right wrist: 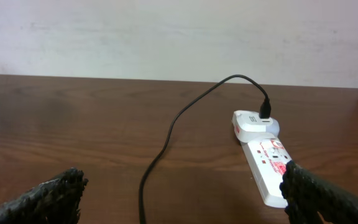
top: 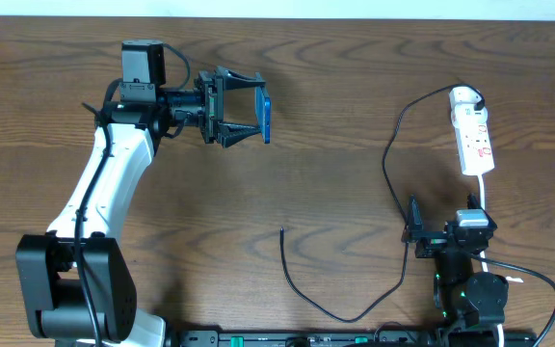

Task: Plug charger to phone and switch on socket
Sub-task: 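Hold the phone upright in the left gripper above the table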

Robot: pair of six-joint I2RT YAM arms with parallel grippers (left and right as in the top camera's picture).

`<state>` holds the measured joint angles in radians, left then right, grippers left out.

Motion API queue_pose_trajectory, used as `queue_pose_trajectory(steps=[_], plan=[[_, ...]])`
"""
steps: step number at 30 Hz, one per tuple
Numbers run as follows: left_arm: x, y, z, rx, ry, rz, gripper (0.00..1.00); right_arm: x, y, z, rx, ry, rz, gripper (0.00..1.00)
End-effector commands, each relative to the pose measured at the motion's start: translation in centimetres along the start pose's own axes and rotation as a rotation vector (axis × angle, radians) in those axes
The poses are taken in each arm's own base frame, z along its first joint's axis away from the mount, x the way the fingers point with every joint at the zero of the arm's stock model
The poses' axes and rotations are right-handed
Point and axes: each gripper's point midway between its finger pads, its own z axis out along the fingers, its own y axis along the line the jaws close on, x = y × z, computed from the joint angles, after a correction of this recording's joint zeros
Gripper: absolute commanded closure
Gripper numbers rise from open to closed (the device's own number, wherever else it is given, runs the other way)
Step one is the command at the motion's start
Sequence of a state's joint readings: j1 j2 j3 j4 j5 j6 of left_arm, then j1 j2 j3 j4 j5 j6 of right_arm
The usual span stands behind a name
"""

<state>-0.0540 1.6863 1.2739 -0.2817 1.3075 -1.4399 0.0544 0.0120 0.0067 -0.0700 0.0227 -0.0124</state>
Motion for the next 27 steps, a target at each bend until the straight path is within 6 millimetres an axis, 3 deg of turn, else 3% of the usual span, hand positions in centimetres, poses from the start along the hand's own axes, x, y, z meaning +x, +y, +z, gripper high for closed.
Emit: queue_pose_trajectory(steps=[1, 27], plan=[[1.8, -1.75, -0.6, 0.025, 0.041, 0.066, 0.93, 0.02, -0.33, -0.03, 0.016, -0.001, -0.011, 0.01], [1.57, -1.75, -0.59, 0.025, 0.028, 0.074, 0.93, 0.02, -0.33, -0.03, 0.016, -0.001, -0.011, 0.01]])
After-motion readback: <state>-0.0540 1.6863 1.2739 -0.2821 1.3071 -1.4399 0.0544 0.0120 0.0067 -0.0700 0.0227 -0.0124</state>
